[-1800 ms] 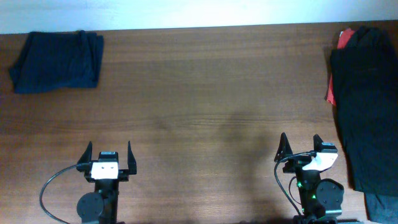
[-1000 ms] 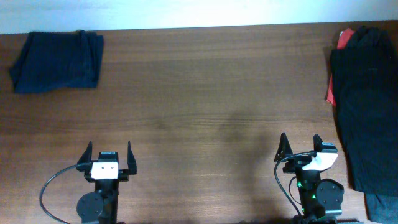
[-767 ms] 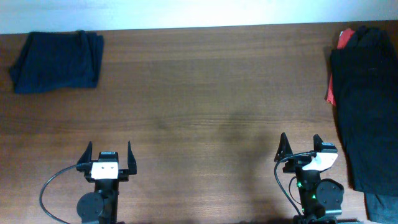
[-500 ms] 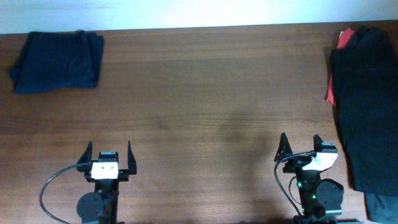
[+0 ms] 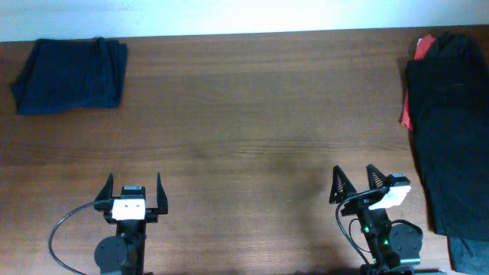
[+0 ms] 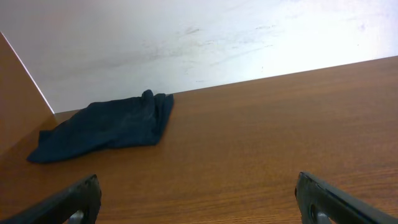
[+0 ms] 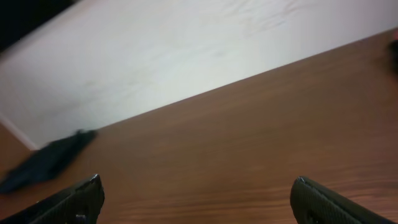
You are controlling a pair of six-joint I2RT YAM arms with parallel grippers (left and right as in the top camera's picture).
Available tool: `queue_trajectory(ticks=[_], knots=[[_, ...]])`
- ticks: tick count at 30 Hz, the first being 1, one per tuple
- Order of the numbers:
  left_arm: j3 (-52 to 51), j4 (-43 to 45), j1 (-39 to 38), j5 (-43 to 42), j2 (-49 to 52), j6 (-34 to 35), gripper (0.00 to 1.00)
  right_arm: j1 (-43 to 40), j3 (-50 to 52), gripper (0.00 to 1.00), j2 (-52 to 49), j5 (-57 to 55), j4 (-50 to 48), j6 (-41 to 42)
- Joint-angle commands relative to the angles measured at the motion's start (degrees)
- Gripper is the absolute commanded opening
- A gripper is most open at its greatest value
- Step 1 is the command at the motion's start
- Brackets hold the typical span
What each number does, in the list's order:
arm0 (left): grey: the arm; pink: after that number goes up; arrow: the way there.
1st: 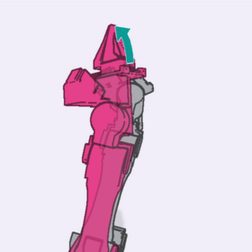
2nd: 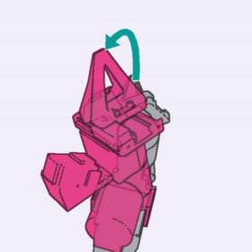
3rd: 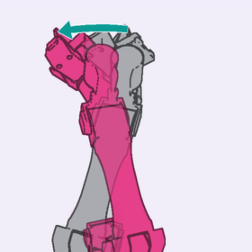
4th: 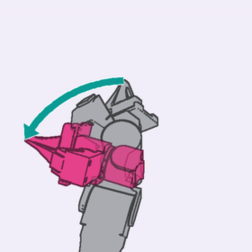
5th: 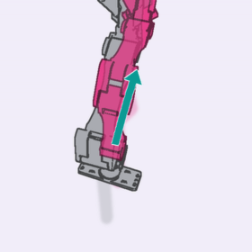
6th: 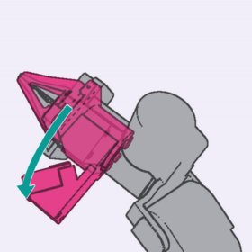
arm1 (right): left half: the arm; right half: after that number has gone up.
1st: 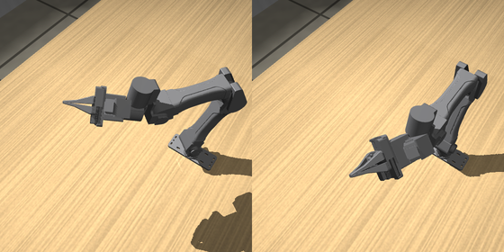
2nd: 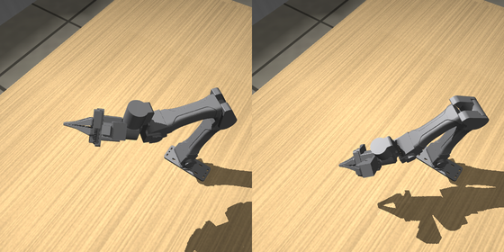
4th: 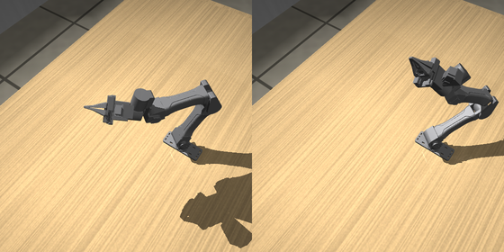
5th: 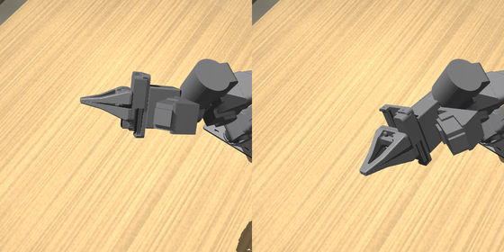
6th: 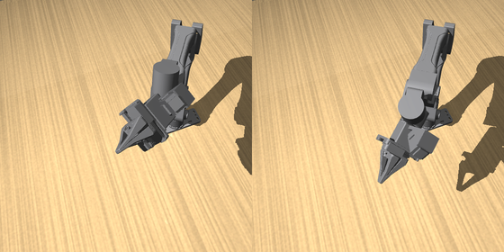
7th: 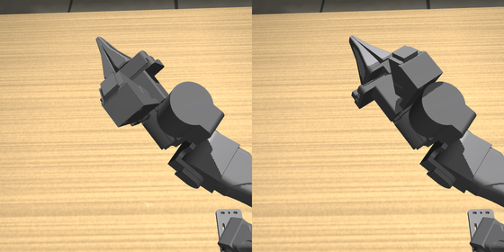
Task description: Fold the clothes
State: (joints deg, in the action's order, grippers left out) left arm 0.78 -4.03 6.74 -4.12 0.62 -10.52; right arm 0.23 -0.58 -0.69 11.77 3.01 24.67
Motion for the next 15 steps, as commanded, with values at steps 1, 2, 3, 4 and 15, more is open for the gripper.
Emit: queue_trajectory(ticks=[1,2,3,4,15], knots=[[-0.31,-0.11,0.28,-0.61,-0.33,-0.74,0.99,0.57,0.26,0.99,0.39,6.05,-1.7,6.05],[-0.31,-0.11,0.28,-0.61,-0.33,-0.74,0.99,0.57,0.26,0.99,0.37,6.29,-3.26,6.1],[-0.31,-0.11,0.28,-0.61,-0.33,-0.74,0.99,0.57,0.26,0.99,0.37,6.97,-6.45,6.05],[-0.28,-0.11,0.28,-0.61,-0.33,-0.74,0.99,0.57,0.26,0.99,0.37,7.08,-11.45,5.57],[-0.28,-0.11,0.28,-0.61,-0.33,-0.74,0.99,0.5,-18.88,0.99,-15.32,-8.94,-15.13,-13.31]])
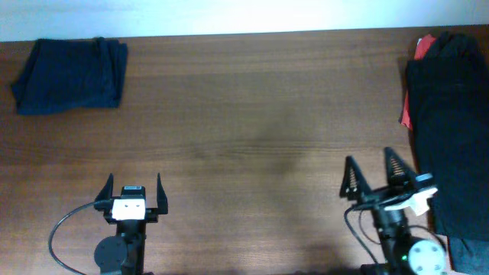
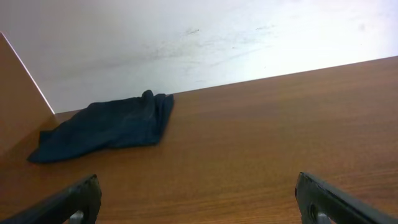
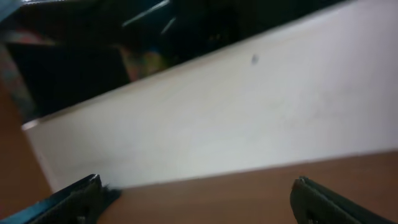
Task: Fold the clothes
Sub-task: 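Reach the right gripper to the black pile and grasp the black shorts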
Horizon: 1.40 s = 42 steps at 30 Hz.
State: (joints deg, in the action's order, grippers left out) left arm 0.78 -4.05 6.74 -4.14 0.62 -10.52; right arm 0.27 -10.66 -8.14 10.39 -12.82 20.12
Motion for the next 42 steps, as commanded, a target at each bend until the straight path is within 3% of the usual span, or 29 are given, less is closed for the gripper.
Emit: queue_trajectory(ticks=[1,5,13,17,20,24,30,42], knots=[[-0.28,-0.09,0.28,-0.59,-0.33,-0.74,0.99,0.46,-12.31,0.99,-12.13,-9.88,1.25,-10.97],[-0.28,-0.09,0.28,-0.59,-0.33,-0.74,0.99,0.2,-30.1,0.99,-32.74,-19.8,5.33,-17.2],[-0.28,-0.09,0.28,-0.59,-0.33,-0.74,0.99,-7.56,-75.19,0.99,-73.11,-24.68,40.33,-22.86],[-0.31,-0.09,0.28,-0.59,-0.33,-0.74,0.99,-11.23,-90.73,0.99,-88.17,-32.04,49.96,-24.5],[-0.28,-0.09,0.28,-0.59,-0.33,-0.74,0.99,-12.55,-91.19,0.99,-93.88,-32.26,48.78,-32.68],[-0.28,-0.09,0.28,-0.59,-0.33,-0.74,0.99,-13.05,-92.19,0.99,-105.9,-41.09,48.43,-40.85],[-0.28,-0.09,0.28,-0.59,-0.33,-0.74,0.99,-13.05,-95.25,1.0,-121.15,-49.03,43.67,-42.6],[-0.31,-0.09,0.28,-0.59,-0.33,-0.74,0.99,-14.6,-95.32,0.93,-127.38,-43.58,37.86,-44.3]])
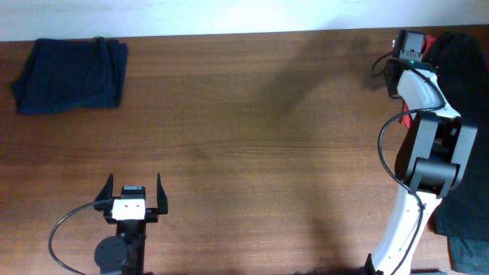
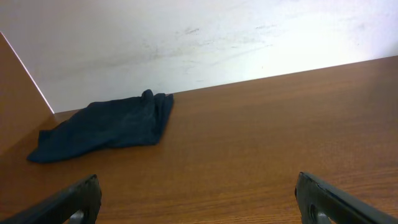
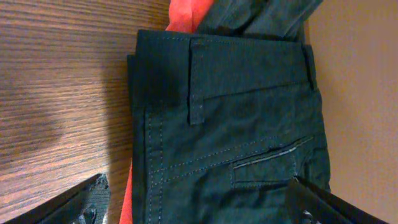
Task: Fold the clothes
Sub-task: 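Reach the right gripper to the black pile and grasp the black shorts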
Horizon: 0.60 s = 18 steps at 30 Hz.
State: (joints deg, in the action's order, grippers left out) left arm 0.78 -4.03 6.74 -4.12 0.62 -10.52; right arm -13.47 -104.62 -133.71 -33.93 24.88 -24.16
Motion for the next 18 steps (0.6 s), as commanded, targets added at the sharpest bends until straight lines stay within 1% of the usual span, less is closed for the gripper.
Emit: queue_trajectory(ticks=[1,3,6,11,12,14,15,17,18], knots=[[-0.31,-0.11,0.28,-0.61,-0.33,-0.74,0.99,-1.44,-1.36,0.91,-2.1,0.72,0.24,-0.02],[-0.31,-0.11,0.28,-0.61,-0.33,-0.74,0.99,-1.95,-1.36,0.91,-2.1,1.62,0.66,-0.02],[-0.31,-0.11,0.28,-0.61,-0.33,-0.74,0.99,-2.75,-1.36,0.9,-2.38,6.88,3.41,0.02],[-0.31,-0.11,0.28,-0.61,-0.33,-0.74,0.99,-3.17,-1.36,0.88,-2.54,7.45,3.85,0.61],[-0.28,-0.11,0.28,-0.61,-0.33,-0.74,0.99,-3.17,-1.36,0.82,-2.54,7.48,3.93,0.63],[-0.31,-0.11,0.28,-0.61,-0.33,-0.74,0.99,-3.17,-1.36,0.65,-2.54,7.87,4.26,0.66],[-0.31,-0.11,0.28,-0.61,-0.33,-0.74,0.99,-3.17,-1.36,0.61,-2.54,7.82,4.37,0.66],[-0.31,-0.11,0.28,-0.61,-0.33,-0.74,0.99,-3.15,-1.36,0.59,-2.54,7.82,4.52,0.66],[-0.28,-0.11,0.28,-0.61,-0.33,-0.74,0.99,-3.15,-1.36,0.53,-2.54,7.82,4.52,0.68]])
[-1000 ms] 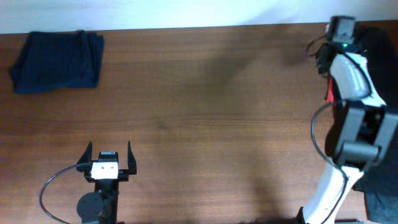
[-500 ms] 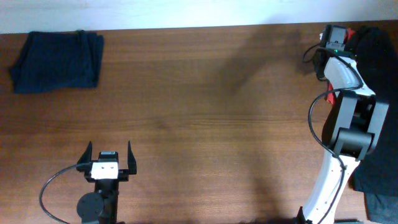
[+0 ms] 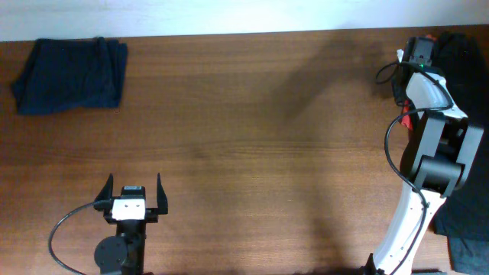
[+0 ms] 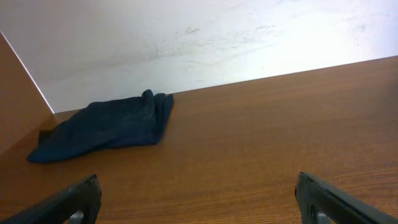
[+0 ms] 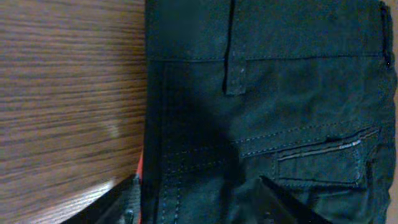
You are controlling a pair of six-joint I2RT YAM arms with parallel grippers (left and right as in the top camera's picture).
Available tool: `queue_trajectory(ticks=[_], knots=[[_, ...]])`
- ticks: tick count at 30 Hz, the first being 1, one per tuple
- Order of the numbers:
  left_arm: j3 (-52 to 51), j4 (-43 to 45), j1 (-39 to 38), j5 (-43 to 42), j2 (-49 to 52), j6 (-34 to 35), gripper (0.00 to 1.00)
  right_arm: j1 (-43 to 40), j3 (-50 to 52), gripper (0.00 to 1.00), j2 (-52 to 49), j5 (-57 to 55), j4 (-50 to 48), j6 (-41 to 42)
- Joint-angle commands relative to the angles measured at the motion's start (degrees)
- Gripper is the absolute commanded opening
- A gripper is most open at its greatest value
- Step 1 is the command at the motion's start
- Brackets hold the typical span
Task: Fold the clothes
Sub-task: 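Reach the right gripper to the black pile and grasp the black shorts, then pull the black shorts with the right gripper and lay them flat mid-table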
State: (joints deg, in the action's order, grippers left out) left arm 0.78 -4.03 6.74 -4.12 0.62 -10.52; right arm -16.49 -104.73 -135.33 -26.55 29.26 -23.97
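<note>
A pile of black trousers (image 3: 458,114) lies along the table's right edge, with a red garment (image 3: 405,116) showing under it. My right gripper (image 3: 419,55) reaches down at the pile's far end. In the right wrist view the waistband and a back pocket (image 5: 317,155) fill the frame. The right gripper (image 5: 198,196) is open, its fingers (image 5: 124,205) pressed onto the cloth at the trousers' left edge, beside a red sliver (image 5: 140,171). My left gripper (image 3: 133,185) stands open and empty near the front edge, seen also in the left wrist view (image 4: 198,199).
A folded dark blue garment (image 3: 70,75) lies at the far left corner, seen also in the left wrist view (image 4: 106,127). The brown wooden table (image 3: 244,130) spreads between it and the pile. A white wall (image 4: 199,37) runs behind the table.
My right gripper has come closer to the trousers' waistband and shifted slightly right. Its fingers stand nearer together than before. The left arm has not moved.
Both grippers stood open near the front edge. The right one then turned and rose at the front right. Later it was stretched to the far right corner above the trousers' waistband, and now it is down on the cloth with narrower jaws.
</note>
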Motion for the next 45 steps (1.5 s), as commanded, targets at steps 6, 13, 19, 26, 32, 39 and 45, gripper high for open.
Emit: queue_trajectory(ticks=[6,13,19,26,32,39,45], knots=[[-0.31,-0.11,0.28,-0.61,-0.33,-0.74,0.99,-0.13,-1.25,0.32,-0.92,0.48,0.74,0.7],[-0.31,-0.11,0.28,-0.61,-0.33,-0.74,0.99,-0.2,-1.25,0.04,-0.92,2.58,1.86,2.73],[-0.28,-0.11,0.28,-0.61,-0.33,-0.74,0.99,-1.36,-1.99,0.04,0.9,2.05,2.71,12.13],[-0.28,-0.11,0.28,-0.61,-0.33,-0.74,0.99,-3.67,-2.34,0.04,9.6,5.42,2.62,16.15],[-0.31,-0.11,0.28,-0.61,-0.33,-0.74,0.99,-3.78,-2.34,0.04,13.9,5.4,4.04,16.44],[-0.28,-0.11,0.28,-0.61,-0.33,-0.74,0.99,0.2,-2.34,0.04,22.6,15.89,7.65,17.84],[-0.28,-0.11,0.28,-0.61,-0.33,-0.74,0.99,14.21,-2.29,0.04,24.92,28.3,13.33,17.86]])
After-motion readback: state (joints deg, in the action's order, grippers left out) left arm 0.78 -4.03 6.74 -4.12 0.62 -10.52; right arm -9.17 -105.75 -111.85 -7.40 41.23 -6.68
